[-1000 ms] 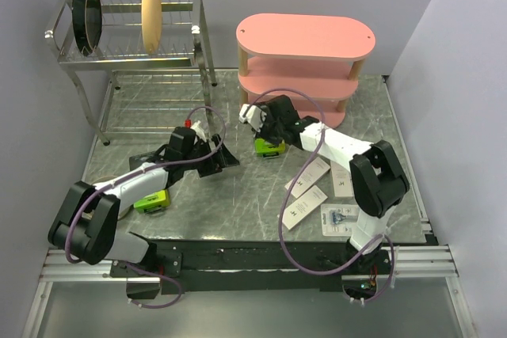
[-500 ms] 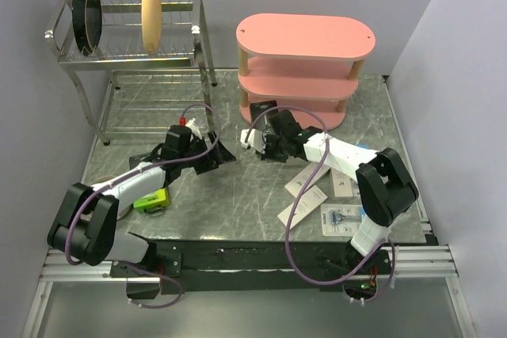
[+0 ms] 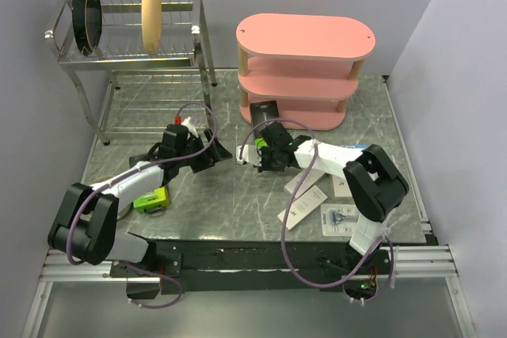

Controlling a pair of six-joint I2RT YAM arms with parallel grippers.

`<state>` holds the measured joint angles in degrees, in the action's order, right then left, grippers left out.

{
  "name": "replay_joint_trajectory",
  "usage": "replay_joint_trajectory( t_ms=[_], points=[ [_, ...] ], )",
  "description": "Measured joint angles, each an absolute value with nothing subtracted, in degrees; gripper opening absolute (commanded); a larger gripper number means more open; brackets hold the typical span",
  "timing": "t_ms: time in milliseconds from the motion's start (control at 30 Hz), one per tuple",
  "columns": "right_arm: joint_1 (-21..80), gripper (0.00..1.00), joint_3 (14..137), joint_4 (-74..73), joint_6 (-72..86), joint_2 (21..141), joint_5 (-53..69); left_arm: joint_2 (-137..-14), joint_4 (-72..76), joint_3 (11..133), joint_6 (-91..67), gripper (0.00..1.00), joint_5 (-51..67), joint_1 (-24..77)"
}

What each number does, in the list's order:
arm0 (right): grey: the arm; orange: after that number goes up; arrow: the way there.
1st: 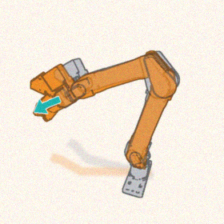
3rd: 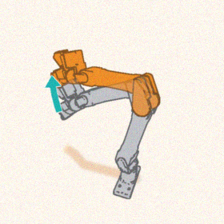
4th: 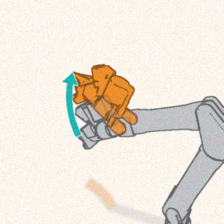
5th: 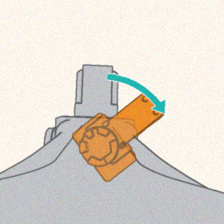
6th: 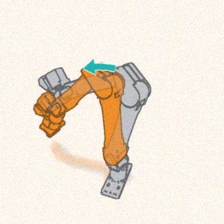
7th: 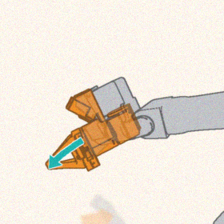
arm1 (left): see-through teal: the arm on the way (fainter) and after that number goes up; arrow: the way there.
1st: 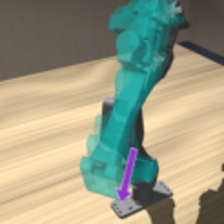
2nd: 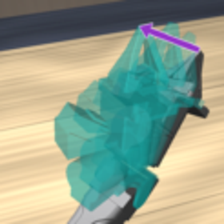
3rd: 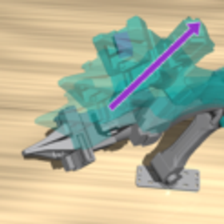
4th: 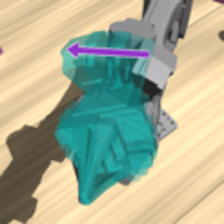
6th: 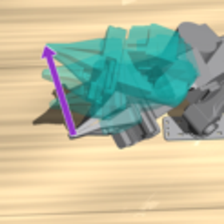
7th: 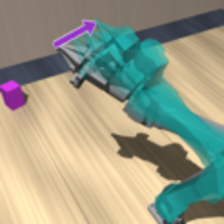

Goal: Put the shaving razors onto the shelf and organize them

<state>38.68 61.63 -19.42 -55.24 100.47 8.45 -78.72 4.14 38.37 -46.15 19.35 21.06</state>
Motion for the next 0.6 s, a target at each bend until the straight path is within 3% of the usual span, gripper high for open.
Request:
replay_joint_trajectory(
  t_ms=[600],
  points=[
    [38.76, 0.00, 57.84, -4.51, -56.62, 102.35, 1.06, -81.60, 5.72, 38.59, -46.22, 0.91, 19.18, 20.75]
  ],
)
